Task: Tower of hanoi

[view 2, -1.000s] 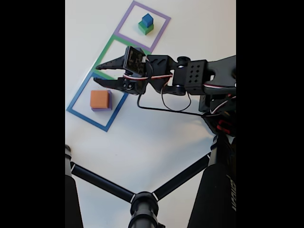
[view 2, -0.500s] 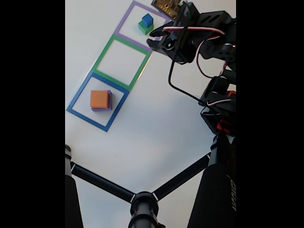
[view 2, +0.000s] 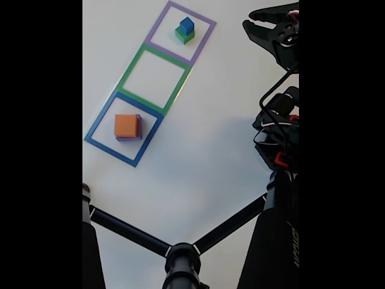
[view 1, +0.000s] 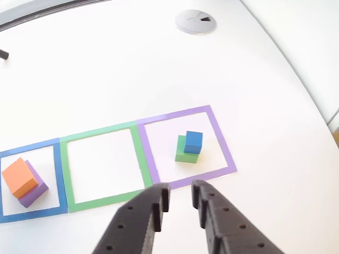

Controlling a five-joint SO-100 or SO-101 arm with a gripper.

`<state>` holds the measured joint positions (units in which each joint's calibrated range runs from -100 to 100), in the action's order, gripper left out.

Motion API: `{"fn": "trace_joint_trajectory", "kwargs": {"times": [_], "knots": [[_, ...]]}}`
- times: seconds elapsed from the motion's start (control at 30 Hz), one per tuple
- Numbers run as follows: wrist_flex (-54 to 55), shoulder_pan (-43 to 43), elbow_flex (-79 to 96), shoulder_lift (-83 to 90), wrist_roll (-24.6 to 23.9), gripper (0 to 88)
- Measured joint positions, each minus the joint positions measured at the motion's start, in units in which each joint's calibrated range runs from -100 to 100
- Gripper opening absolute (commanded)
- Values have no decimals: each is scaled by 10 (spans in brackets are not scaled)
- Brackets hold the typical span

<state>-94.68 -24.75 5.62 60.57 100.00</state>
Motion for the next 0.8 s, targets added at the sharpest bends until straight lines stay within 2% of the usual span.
{"fn": "trace_joint_trajectory", "kwargs": {"times": [0.43, 0.63, 0.7, 0.8], "knots": [[2, -88, 0, -22, 0, 16], [59, -116, 69, -24, 0, 159], [99, -125, 120, -23, 0, 226], [185, -133, 221, -16, 0, 276]]}}
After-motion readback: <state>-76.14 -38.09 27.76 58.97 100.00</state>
